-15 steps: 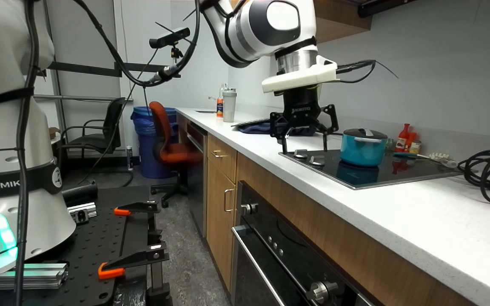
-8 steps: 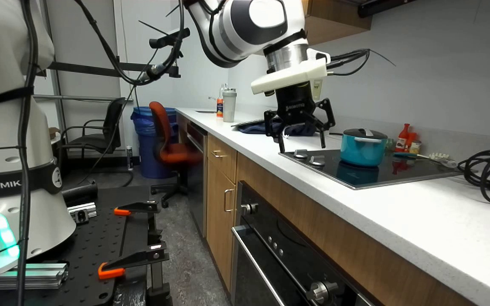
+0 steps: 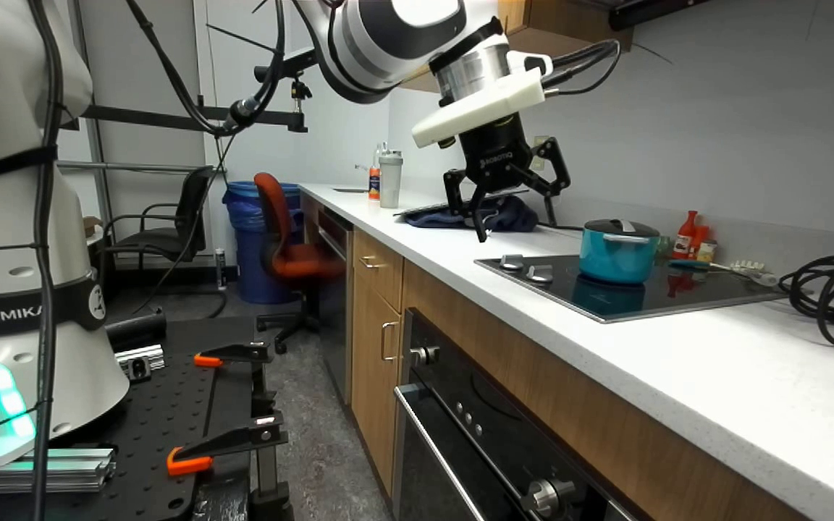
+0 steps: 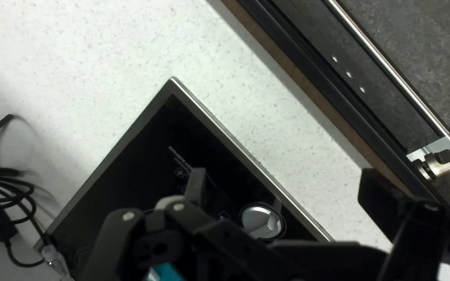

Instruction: Pick up the lid and place it on top of the blue pot.

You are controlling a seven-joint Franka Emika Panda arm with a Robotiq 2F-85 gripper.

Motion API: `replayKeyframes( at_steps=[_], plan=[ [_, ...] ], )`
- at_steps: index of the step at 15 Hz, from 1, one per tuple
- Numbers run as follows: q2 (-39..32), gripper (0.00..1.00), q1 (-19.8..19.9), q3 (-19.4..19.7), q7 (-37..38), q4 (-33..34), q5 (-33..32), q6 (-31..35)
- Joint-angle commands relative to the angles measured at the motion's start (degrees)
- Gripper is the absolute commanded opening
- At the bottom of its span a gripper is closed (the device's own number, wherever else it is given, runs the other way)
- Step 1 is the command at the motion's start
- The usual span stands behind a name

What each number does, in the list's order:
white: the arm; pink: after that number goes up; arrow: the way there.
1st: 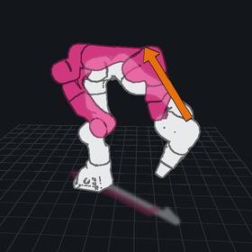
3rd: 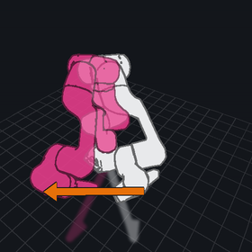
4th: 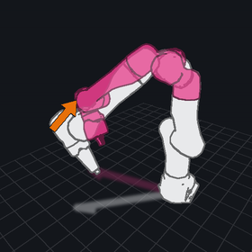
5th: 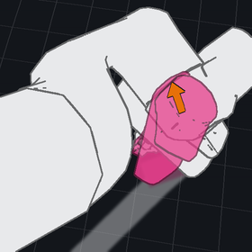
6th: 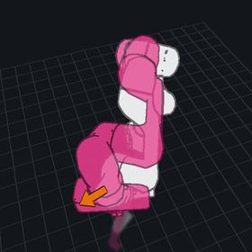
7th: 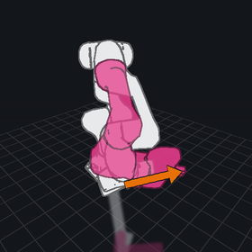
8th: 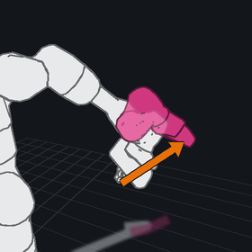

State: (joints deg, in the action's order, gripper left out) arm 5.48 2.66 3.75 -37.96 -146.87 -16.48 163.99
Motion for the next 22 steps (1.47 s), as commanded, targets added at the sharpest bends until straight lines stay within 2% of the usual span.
replayKeyframes(
  at_steps=[1,12,13,22],
  plan=[
    [4.21,1.0,0.28,0.42,1.36,-3.85,-1.4,2.86],
    [8.29,1.0,0.08,0.75,1.06,-6.51,-1.39,3.25],
    [5.56,1.0,-0.52,0.77,0.53,-4.27,-0.56,1.57],
    [6.44,1.0,-0.55,0.87,0.54,-4.89,-0.59,1.56]
  ],
)
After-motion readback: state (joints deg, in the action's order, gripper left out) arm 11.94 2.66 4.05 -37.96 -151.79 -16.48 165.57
